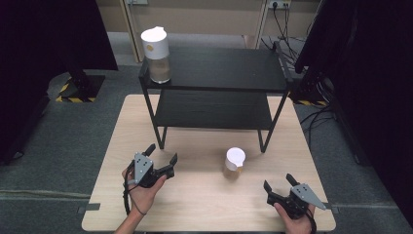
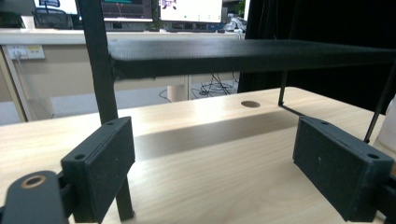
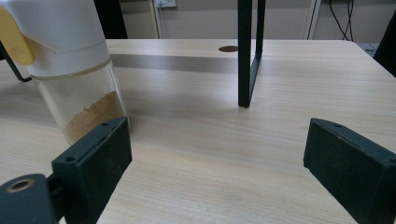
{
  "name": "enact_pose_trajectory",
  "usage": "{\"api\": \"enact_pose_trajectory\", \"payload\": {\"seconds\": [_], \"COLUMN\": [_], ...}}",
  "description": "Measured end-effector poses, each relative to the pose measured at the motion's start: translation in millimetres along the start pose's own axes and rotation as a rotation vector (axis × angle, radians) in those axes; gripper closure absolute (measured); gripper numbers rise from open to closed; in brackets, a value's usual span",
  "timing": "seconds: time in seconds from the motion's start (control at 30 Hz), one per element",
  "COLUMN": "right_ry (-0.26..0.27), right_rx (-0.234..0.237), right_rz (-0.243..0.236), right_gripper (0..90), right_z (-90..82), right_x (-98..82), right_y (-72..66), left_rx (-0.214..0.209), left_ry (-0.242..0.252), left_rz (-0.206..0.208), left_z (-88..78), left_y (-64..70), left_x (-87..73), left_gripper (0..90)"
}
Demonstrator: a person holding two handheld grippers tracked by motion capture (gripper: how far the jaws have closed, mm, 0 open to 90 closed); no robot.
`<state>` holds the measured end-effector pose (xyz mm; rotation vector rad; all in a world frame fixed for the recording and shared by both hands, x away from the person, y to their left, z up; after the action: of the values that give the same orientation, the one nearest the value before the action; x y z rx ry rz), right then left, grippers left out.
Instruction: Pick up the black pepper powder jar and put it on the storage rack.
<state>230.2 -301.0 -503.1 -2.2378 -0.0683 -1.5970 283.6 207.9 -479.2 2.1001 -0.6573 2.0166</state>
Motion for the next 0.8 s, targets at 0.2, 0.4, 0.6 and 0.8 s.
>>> {"api": "enact_pose_trajectory", "payload": {"seconds": [0.2,0.4,0.6,0.8], "right_ry": [0.000,0.001,0.004,-0.001], "right_rx": [0.003,0.006,0.008,0.010], "right_rz": [-0.004,-0.004,-0.008,-0.008], "right_gripper": [8.0,8.0,8.0,7.9], "right_z": [0.0,-0.2,-0.6,-0.2], "right_x": [-0.1,-0.2,-0.7,-0.1], "right_y": [0.0,0.1,0.1,0.4], "left_rx": [-0.018,-0.020,-0.039,-0.048], "left_ry": [-0.039,-0.068,-0.092,-0.093], "left_rz": [-0.030,-0.038,-0.044,-0.060], "left_z": [1.5,3.6,5.9,6.8], "left_y": [3.4,5.2,7.1,4.6], "left_x": [-21.3,-31.2,-38.8,-39.1], "left_gripper": [12.0,11.7,11.5,11.0]}}
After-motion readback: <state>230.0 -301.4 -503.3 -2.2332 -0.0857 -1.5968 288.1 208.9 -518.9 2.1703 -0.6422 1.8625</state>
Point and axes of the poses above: each handheld gripper's, and its own axes: z roughly forward along the jaws, x roughly out of its top, y roughly to its right, the point moved 7 cm from there along z, roughly forward along the jaws, and after that the axes turned 13 degrees about z, right-handed, at the moved point
